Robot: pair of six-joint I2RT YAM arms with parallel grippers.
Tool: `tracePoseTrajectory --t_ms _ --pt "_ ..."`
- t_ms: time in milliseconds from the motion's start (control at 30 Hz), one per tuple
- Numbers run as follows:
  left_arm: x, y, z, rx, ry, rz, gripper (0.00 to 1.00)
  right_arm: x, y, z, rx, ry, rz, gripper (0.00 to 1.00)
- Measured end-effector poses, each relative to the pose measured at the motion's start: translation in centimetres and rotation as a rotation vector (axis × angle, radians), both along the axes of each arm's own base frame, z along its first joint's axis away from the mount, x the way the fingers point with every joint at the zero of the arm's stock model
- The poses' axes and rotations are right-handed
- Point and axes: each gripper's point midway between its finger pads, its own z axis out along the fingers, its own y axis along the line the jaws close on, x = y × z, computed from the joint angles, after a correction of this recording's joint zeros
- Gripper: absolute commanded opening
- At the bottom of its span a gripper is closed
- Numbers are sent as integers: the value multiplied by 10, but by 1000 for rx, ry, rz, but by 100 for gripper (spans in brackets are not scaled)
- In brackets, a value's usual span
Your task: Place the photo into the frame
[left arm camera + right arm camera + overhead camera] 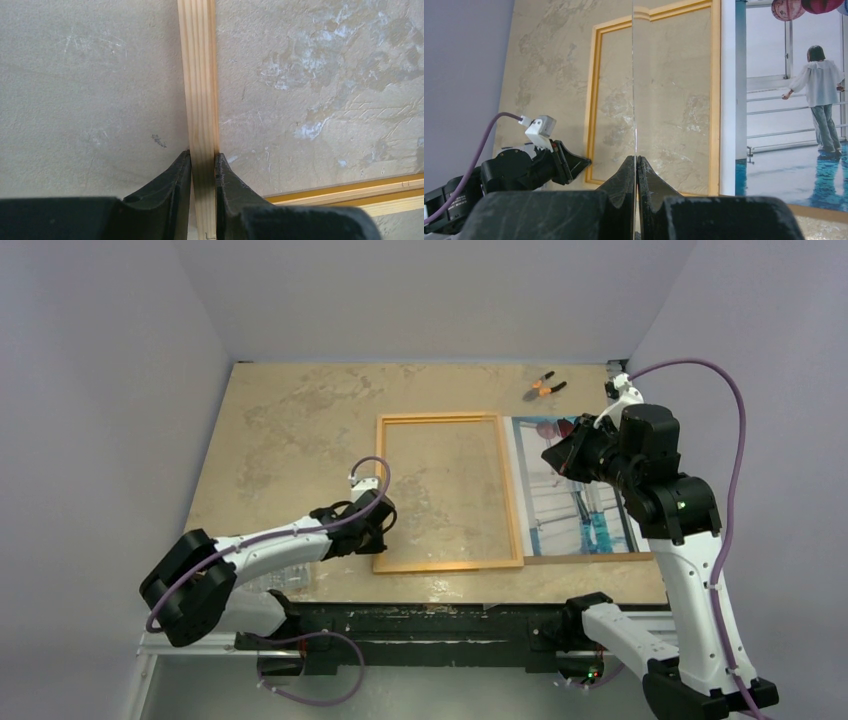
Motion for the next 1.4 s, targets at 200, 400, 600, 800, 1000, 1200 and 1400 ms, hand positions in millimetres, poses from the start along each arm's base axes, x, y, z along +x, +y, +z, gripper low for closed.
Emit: tracePoseTrajectory --t_ms 200,400,600,800,1000,1200,1400 --pt "-9 1 0 -14 -3 -1 0 0 0 0 2 1 0 0" --pt "-20 7 0 -38 -8 -14 0 0 2 2 13 -4 5 0" --pt "-28 12 0 -52 -14 -23 0 2 5 2 28 -7 14 0" --pt "-30 12 0 -54 -12 -30 0 4 6 2 32 -9 15 0" --pt "-31 9 -1 -53 -11 -39 0 5 7 0 34 -5 17 0" --pt "-31 0 -1 -43 -11 -61 0 5 8 0 40 -3 21 0" --pt "-32 -1 -1 -42 -13 -52 32 4 10 0 47 0 31 0"
